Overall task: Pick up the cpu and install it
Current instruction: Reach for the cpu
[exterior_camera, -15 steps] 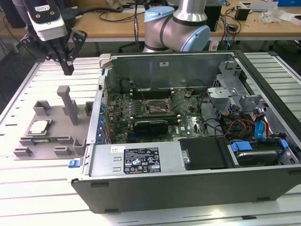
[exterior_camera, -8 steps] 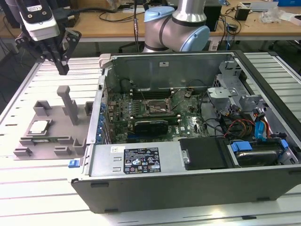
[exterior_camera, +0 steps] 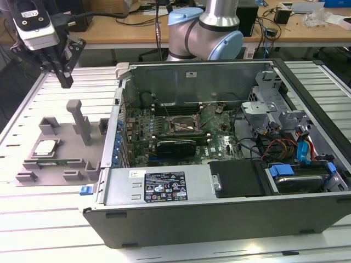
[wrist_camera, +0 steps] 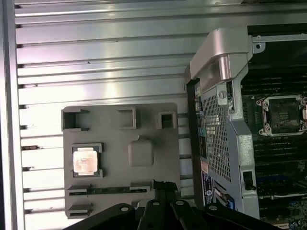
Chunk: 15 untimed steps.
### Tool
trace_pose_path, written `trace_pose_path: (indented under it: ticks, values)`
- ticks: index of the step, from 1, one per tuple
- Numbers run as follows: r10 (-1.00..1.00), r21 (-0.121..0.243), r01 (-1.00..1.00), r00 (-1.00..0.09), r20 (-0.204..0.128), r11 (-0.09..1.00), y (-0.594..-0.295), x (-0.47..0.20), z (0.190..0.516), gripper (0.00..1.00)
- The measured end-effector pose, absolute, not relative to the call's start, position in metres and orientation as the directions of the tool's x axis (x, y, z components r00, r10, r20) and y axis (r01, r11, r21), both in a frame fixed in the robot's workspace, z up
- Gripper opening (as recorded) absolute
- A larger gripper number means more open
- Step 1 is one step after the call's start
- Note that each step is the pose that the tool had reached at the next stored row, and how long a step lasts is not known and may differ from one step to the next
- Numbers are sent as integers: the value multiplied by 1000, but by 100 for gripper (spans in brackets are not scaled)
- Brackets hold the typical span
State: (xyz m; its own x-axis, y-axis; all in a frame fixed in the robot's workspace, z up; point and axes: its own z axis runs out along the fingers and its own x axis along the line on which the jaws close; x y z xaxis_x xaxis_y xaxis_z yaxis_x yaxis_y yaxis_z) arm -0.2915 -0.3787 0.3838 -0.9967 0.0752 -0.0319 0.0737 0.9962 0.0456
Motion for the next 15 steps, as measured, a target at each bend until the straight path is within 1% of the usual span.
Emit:
trace_pose_path:
  ticks: [15]
  values:
    - [75,46,74,-997,-33,996,-372,-344,363,11]
